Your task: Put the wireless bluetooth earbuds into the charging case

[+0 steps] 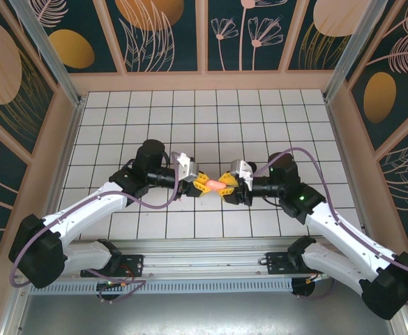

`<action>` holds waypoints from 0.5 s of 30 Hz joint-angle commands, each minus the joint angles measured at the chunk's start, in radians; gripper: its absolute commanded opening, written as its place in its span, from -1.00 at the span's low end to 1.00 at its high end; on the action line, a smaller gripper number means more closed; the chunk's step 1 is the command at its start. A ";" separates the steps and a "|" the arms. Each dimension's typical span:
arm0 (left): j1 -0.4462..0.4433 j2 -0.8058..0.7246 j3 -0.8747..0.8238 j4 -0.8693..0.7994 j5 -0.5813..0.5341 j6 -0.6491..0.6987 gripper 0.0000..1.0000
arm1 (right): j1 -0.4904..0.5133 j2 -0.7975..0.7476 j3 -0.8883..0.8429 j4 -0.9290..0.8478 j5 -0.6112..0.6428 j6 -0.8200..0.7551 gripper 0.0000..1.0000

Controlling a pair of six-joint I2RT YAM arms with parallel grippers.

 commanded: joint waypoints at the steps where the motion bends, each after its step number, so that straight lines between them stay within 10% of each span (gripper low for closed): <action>1: -0.004 -0.011 -0.008 0.031 0.039 -0.007 -0.79 | -0.003 -0.002 0.026 0.038 -0.035 0.000 -0.50; 9: -0.004 0.017 0.025 -0.057 0.069 0.050 -0.05 | -0.011 0.000 0.083 -0.082 -0.058 -0.124 -0.71; 15: -0.003 0.032 0.033 -0.069 0.088 0.053 -0.08 | -0.014 0.043 0.126 -0.134 -0.112 -0.169 -0.69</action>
